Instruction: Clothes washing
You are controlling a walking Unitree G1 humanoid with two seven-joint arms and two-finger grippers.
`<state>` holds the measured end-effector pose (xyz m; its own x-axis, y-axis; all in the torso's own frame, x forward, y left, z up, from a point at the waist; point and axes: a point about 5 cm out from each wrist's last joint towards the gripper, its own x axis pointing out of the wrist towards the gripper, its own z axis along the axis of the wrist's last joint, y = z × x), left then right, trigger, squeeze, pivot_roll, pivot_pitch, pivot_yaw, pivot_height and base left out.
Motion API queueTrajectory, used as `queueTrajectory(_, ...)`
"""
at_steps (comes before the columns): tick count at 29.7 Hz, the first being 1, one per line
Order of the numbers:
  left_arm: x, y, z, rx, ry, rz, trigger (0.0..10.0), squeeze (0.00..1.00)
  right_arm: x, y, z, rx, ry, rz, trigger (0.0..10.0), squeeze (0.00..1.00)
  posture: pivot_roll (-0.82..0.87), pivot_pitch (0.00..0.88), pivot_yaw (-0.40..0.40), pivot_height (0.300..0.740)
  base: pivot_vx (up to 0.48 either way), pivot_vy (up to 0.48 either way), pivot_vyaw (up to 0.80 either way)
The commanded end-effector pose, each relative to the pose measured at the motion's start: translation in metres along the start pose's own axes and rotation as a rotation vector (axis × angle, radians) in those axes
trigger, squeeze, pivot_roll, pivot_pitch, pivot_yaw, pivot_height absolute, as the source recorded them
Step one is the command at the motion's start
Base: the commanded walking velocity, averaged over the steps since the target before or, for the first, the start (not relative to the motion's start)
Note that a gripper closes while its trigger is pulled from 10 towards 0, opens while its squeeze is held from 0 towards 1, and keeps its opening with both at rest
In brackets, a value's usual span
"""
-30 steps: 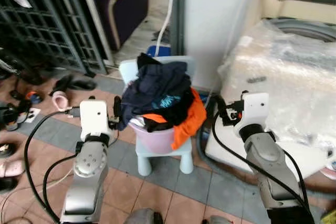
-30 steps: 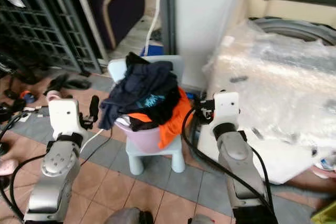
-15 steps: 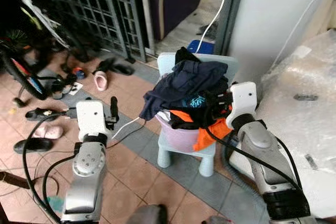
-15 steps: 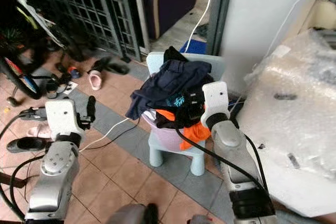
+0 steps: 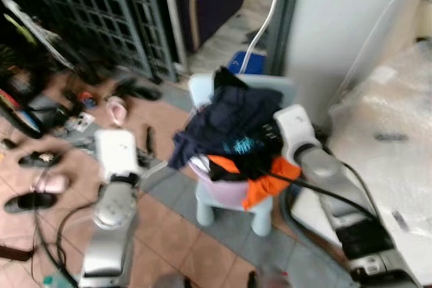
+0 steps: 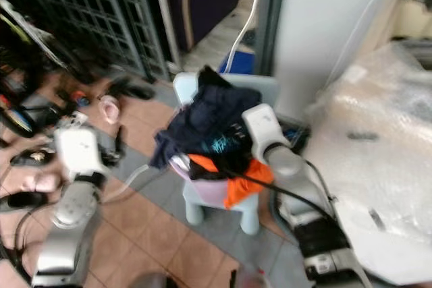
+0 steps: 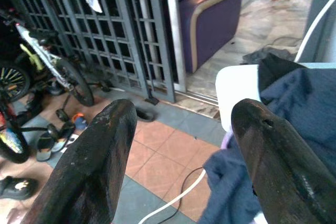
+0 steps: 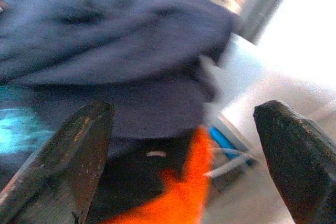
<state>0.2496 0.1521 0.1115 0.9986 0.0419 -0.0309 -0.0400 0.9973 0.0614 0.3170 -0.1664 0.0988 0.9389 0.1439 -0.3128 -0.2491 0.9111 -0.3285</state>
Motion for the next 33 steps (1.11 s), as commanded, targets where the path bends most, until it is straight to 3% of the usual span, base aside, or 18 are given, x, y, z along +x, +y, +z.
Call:
queueTrajectory(1, -0.001, 0.013, 0.003, 0.009, -0.007, 0.034, 10.0, 0.00, 0.006, 0.010, 0.014, -0.011, -0.028, 0.026, 10.0, 0.00, 0.01, 0.118, 0.061, 0.740, 0.431, 0.000, 0.00)
queueTrajectory(12, -0.006, 0.008, 0.003, 0.013, 0.016, 0.025, 10.0, 0.00, 0.026, 0.030, 0.014, 0.011, 0.016, 0.079, 10.0, 0.00, 0.05, 0.130, 0.042, 0.740, 0.000, 0.000, 0.00)
queueTrajectory(13, -0.007, 0.009, 0.002, 0.015, 0.023, 0.029, 10.0, 0.00, 0.029, 0.034, 0.012, 0.013, 0.038, 0.091, 3.0, 0.00, 0.05, 0.130, 0.045, 0.740, 0.000, 0.000, 0.00)
queueTrajectory(14, -0.007, 0.010, 0.001, 0.016, 0.025, 0.030, 10.0, 0.00, 0.030, 0.035, 0.011, 0.014, 0.043, 0.092, 3.0, 0.00, 0.05, 0.130, 0.045, 0.740, 0.000, 0.000, 0.00)
queueTrajectory(15, -0.007, 0.010, 0.002, 0.017, 0.026, 0.031, 10.0, 0.00, 0.032, 0.038, 0.010, 0.001, 0.049, 0.109, 0.0, 0.00, 0.05, 0.130, 0.045, 0.740, 0.000, 0.000, 0.00)
queueTrajectory(21, -0.005, 0.010, 0.003, 0.019, 0.031, 0.036, 10.0, 0.00, 0.036, 0.049, 0.009, -0.100, 0.047, 0.178, 0.0, 0.00, 0.05, 0.138, 0.045, 0.740, 0.000, 0.000, 0.00)
queueTrajectory(27, -0.005, 0.010, 0.001, 0.015, 0.043, 0.047, 10.0, 0.00, 0.033, 0.071, 0.000, -0.124, 0.070, 0.323, 0.0, 0.00, 0.05, 0.141, 0.034, 0.740, 0.000, 0.000, 0.00)
queueTrajectory(33, -0.005, 0.009, 0.000, 0.014, 0.051, 0.053, 10.0, 0.00, 0.029, 0.081, -0.004, -0.155, 0.072, 0.403, 0.0, 0.00, 0.05, 0.143, 0.019, 0.740, 0.000, 0.000, 0.00)
